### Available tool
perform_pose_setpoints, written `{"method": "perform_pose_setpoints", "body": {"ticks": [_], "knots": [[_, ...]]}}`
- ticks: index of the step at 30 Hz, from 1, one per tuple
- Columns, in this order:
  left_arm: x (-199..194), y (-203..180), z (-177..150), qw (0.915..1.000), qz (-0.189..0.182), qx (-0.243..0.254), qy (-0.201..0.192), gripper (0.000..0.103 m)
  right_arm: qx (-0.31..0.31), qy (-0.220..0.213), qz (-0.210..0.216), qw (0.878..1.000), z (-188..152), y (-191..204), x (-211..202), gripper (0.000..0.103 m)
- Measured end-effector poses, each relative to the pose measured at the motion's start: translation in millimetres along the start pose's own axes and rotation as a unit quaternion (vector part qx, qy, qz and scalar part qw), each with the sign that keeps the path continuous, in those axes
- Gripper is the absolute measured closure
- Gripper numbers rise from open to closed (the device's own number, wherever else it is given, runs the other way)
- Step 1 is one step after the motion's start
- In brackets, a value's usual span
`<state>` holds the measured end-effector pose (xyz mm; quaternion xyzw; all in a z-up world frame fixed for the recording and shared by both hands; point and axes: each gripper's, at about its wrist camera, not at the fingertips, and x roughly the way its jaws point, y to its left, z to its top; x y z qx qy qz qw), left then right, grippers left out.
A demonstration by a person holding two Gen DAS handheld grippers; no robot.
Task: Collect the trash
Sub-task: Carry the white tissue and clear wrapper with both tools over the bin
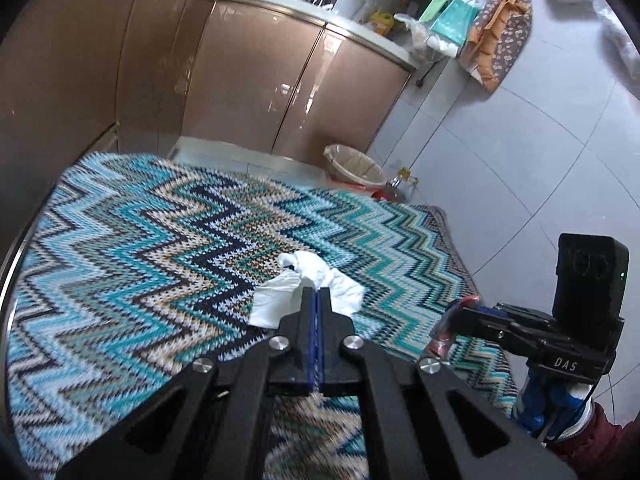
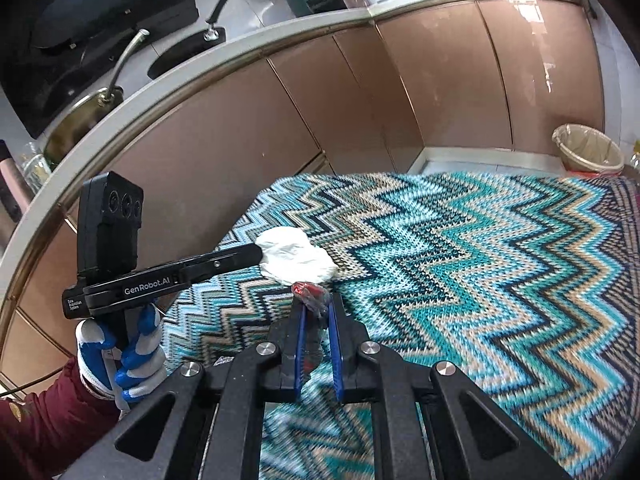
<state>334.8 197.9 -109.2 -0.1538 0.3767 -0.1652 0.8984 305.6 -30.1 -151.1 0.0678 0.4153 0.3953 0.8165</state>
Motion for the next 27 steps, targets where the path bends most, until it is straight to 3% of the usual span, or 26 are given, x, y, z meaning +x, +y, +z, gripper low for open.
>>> {"method": "perform_pose_setpoints", "body": {"ticks": [17, 27], "knots": [[-142, -75, -23, 0.9962, 0.001, 0.043, -0.076, 0.103, -0.015, -0.092, -0.02, 0.995, -29, 65, -138, 0.093], [-182, -145, -43, 0.9917, -0.026, 0.082, -0.096, 0.103, -0.004, -0.149, -0.051, 0.987, -62, 64, -219, 0.093]]}}
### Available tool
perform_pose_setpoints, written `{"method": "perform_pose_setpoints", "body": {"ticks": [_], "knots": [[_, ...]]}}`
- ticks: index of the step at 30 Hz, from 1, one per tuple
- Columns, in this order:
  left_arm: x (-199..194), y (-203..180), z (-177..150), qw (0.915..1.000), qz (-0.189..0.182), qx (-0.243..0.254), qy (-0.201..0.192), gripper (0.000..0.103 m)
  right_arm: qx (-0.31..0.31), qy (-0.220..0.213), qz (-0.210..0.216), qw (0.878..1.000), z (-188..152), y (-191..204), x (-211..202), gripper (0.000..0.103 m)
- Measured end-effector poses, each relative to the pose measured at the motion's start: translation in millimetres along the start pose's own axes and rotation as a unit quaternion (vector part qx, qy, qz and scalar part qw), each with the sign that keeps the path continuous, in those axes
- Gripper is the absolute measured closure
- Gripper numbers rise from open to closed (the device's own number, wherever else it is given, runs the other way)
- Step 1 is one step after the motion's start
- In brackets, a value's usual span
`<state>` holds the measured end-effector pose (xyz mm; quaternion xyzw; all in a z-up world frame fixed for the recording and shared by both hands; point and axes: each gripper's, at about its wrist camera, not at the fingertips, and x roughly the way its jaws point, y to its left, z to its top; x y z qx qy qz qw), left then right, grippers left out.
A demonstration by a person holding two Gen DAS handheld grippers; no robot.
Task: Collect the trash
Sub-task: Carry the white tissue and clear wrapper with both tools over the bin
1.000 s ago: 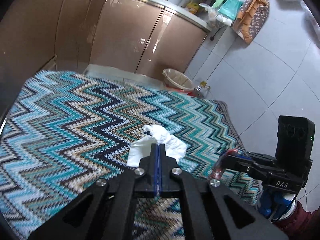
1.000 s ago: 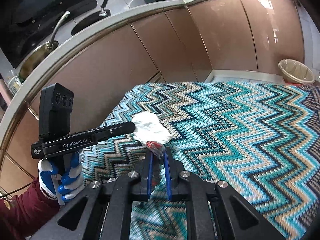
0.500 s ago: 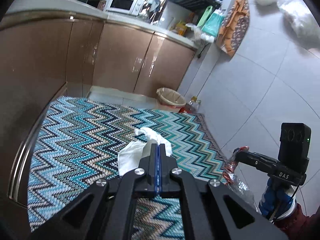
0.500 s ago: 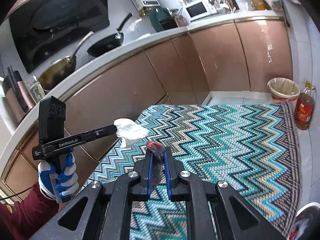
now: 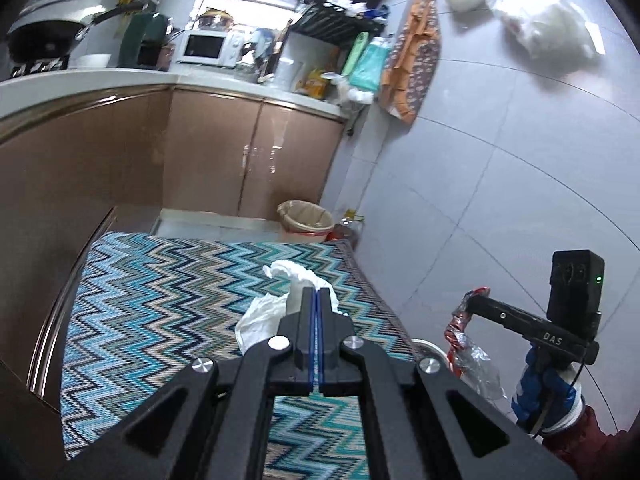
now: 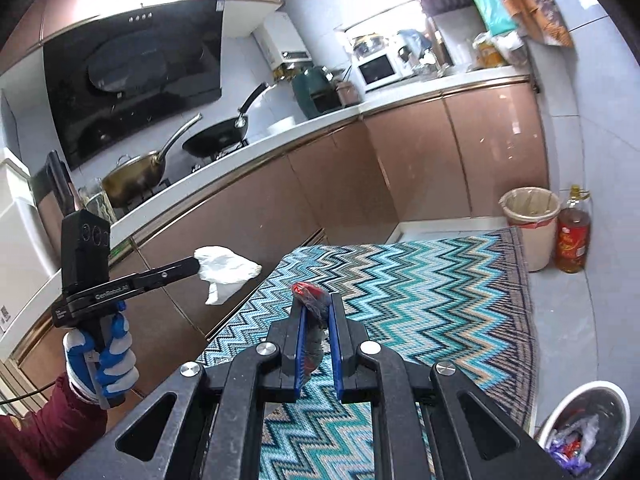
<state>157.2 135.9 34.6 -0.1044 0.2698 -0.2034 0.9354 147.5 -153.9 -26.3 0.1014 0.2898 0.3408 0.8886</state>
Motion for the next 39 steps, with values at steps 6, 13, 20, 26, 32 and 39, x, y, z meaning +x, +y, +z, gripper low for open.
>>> {"method": "perform_pose_setpoints", "body": {"ticks": [6, 13, 20, 26, 32, 39], "knots": [[6, -62, 2, 0.999, -0.037, 0.026, 0.005, 0.103, 0.015, -0.026, -0.033, 0.999, -9, -27, -44, 0.093], [47, -149, 0, 0.9928, -0.097, 0.06, 0.035, 0.103, 0.046, -0.051, -0.092, 0.993, -24, -81, -101, 0.093], [115, -232, -12, 0.9803, -0.155, 0.085, 0.086, 0.103, 0.08, -0.063, -0.165, 0.981, -40, -140, -147, 0.093], [187, -280, -28, 0.9666, -0.186, 0.105, 0.142, 0.103, 0.099, -0.056, -0.242, 0.964, -53, -190, -167, 0.093], [257, -313, -55, 0.9546, -0.187, 0.127, 0.194, 0.103, 0.119, -0.039, -0.294, 0.947, -69, -237, -163, 0.091], [325, -333, -88, 0.9455, -0.171, 0.142, 0.238, 0.103, 0.141, -0.009, -0.32, 0.937, -84, -282, -144, 0.09]]}}
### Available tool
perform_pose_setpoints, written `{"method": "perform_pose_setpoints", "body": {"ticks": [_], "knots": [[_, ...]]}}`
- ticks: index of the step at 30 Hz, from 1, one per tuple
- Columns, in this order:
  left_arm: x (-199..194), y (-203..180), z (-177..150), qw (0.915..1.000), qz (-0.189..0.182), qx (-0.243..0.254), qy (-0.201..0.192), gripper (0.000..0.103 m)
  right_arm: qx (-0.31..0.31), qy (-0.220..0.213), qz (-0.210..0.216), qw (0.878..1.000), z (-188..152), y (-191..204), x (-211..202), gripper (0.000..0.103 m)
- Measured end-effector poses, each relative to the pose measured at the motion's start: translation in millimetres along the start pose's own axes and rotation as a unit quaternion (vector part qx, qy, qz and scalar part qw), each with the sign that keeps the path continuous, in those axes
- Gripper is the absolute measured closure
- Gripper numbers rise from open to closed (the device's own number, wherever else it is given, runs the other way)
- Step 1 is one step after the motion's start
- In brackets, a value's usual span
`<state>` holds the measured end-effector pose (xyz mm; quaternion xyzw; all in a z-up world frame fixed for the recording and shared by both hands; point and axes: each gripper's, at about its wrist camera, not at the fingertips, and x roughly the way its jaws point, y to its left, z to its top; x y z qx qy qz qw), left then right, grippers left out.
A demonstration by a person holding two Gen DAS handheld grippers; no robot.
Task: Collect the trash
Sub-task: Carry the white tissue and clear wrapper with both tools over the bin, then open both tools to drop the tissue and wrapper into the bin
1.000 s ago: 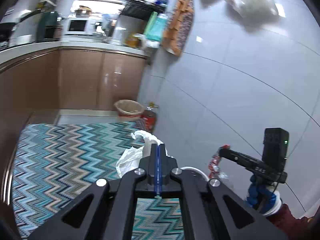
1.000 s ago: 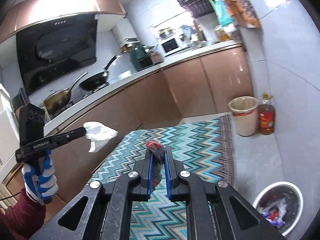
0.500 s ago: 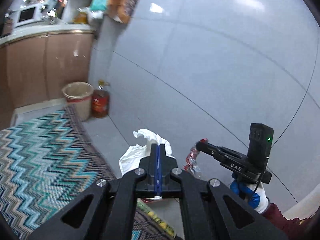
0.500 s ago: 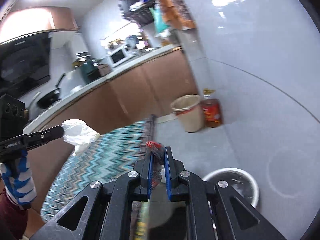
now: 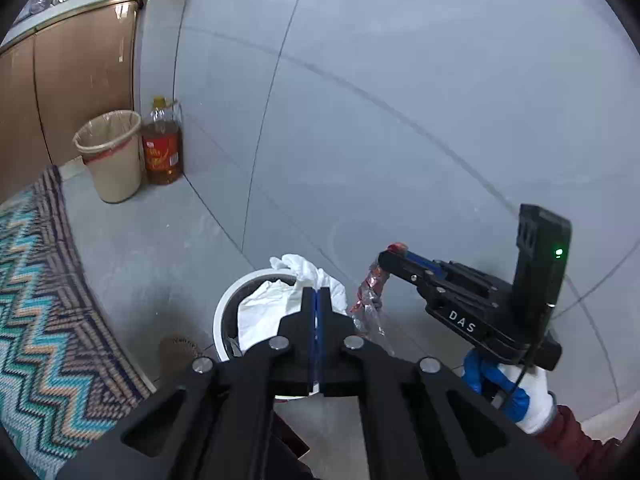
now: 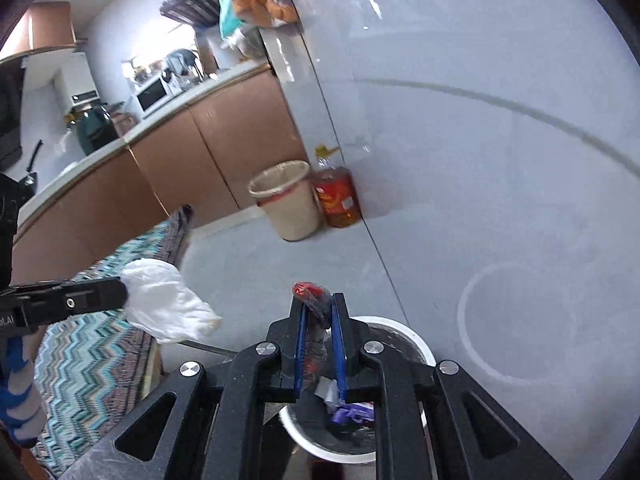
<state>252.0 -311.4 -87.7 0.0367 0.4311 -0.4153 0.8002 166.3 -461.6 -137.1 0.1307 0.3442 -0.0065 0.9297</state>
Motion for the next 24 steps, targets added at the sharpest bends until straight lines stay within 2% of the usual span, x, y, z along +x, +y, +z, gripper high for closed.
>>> {"method": "perform_pose_setpoints", "body": {"ticks": [7, 10, 11, 12, 16, 20, 22, 23, 24], "knots": [[66, 16, -3, 0.9984, 0.008, -0.027, 0.049, 0.1, 0.009, 0.031, -0.021, 0.999, -6, -23, 36, 0.09], [83, 26, -4, 0.9969, 0.005, -0.044, 0.064, 0.1, 0.013, 0.043, -0.029, 0.999, -9, -28, 46, 0.08], [88, 30, -6, 0.9963, 0.002, -0.051, 0.07, 0.099, 0.014, 0.045, -0.032, 0.998, -9, -29, 47, 0.073], [90, 33, -7, 0.9959, 0.002, -0.055, 0.072, 0.099, 0.015, 0.047, -0.035, 0.998, -11, -31, 48, 0.068], [87, 39, -12, 0.9956, 0.006, -0.06, 0.072, 0.099, 0.02, 0.051, -0.037, 0.998, -14, -34, 47, 0.065], [63, 39, -15, 0.9969, 0.027, -0.052, 0.053, 0.098, 0.023, 0.048, -0.035, 0.998, -13, -30, 40, 0.062], [49, 39, -14, 0.9972, 0.035, -0.051, 0.041, 0.085, 0.025, 0.04, -0.03, 0.998, -9, -22, 33, 0.058], [38, 38, -15, 0.9974, 0.043, -0.05, 0.029, 0.067, 0.025, 0.038, -0.029, 0.999, -9, -19, 30, 0.056], [28, 37, -16, 0.9974, 0.051, -0.049, 0.018, 0.06, 0.024, 0.032, -0.025, 0.999, -8, -12, 23, 0.055]]}}
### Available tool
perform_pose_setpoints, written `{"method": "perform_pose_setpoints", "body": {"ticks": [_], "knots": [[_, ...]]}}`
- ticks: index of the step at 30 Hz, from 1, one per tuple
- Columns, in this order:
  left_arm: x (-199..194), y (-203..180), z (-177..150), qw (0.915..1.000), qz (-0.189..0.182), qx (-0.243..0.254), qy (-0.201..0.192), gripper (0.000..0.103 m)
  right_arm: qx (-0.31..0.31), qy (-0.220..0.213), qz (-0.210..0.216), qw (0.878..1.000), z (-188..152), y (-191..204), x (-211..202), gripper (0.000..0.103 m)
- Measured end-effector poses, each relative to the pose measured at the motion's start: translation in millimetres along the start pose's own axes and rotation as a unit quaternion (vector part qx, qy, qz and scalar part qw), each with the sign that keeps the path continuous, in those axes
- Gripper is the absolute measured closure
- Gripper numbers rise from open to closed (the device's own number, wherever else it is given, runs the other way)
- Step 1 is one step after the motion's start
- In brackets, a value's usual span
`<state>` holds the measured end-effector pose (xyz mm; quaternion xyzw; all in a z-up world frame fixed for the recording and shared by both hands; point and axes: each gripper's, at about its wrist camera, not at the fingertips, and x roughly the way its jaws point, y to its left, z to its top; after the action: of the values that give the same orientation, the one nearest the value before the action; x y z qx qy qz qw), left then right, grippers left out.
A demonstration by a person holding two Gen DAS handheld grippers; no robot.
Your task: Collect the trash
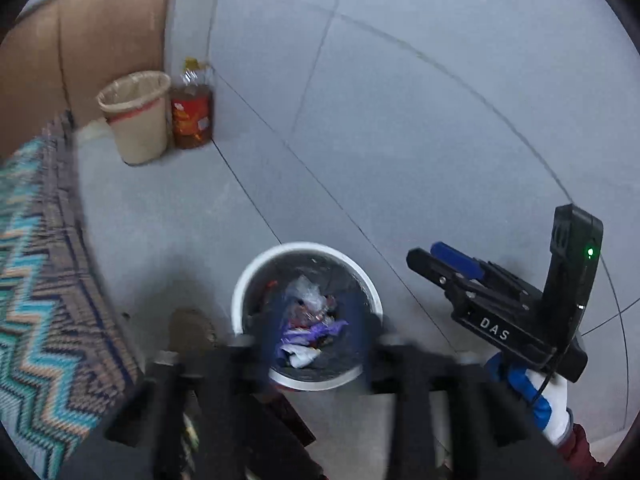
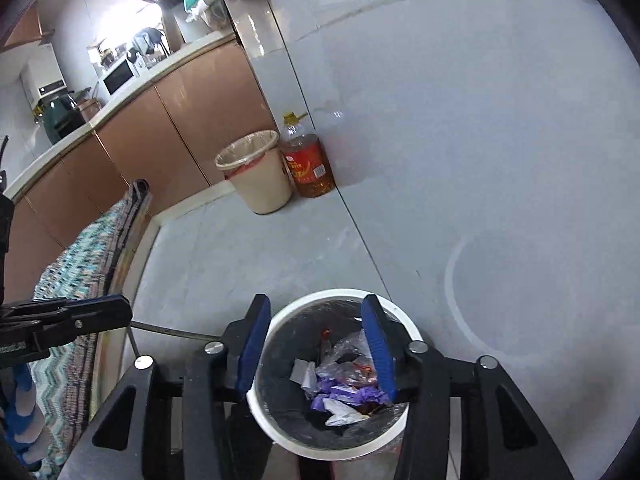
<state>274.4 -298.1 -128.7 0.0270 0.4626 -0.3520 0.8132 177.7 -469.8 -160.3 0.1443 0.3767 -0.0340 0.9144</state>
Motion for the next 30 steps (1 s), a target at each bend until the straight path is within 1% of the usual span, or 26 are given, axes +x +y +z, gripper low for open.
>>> {"method": "perform_pose_setpoints", "body": {"ticks": [1, 3, 7, 9, 10, 13, 14, 15, 18, 23, 26, 30], "knots": [[-10, -1, -2, 0.9999, 0.006, 0.003, -0.01, 0.06, -0.002, -0.004, 0.002, 1.0, 0, 6, -4, 0.054], [-31, -3, -6, 0.9994, 0.019, 0.012, -0.028, 0.06, -0.013, -0.014, 0.007, 1.0, 0, 23, -16, 0.048], [-74, -5, -18, 0.996, 0.051, 0.022, -0.07, 0.06, -0.039, -0.032, 0.017, 0.999, -2, 55, -40, 0.04], [-96, -6, -26, 0.9934, 0.068, 0.028, -0.089, 0.06, -0.056, -0.046, 0.016, 0.997, -2, 74, -56, 0.03], [-106, -6, -30, 0.9917, 0.075, 0.03, -0.1, 0.06, -0.062, -0.053, 0.014, 0.997, -3, 81, -63, 0.028], [-138, -6, -42, 0.9849, 0.104, 0.034, -0.134, 0.06, -0.08, -0.075, 0.003, 0.994, -5, 101, -84, 0.015], [-150, -5, -47, 0.9816, 0.117, 0.034, -0.147, 0.06, -0.085, -0.084, -0.003, 0.993, -5, 109, -92, 0.009], [-160, -6, -52, 0.9793, 0.126, 0.034, -0.155, 0.06, -0.088, -0.088, -0.005, 0.992, -6, 112, -97, 0.005], [-186, -5, -68, 0.9721, 0.148, 0.032, -0.179, 0.059, -0.099, -0.106, -0.013, 0.989, -10, 128, -116, 0.0], [-221, 0, -96, 0.9608, 0.185, 0.025, -0.205, 0.052, -0.125, -0.121, -0.022, 0.985, -23, 152, -144, 0.0], [-243, 5, -115, 0.9516, 0.209, 0.014, -0.225, 0.046, -0.141, -0.132, -0.024, 0.981, -31, 167, -158, 0.0], [-266, 14, -136, 0.9384, 0.241, 0.0, -0.248, 0.043, -0.158, -0.147, -0.026, 0.976, -45, 186, -178, 0.0]]}}
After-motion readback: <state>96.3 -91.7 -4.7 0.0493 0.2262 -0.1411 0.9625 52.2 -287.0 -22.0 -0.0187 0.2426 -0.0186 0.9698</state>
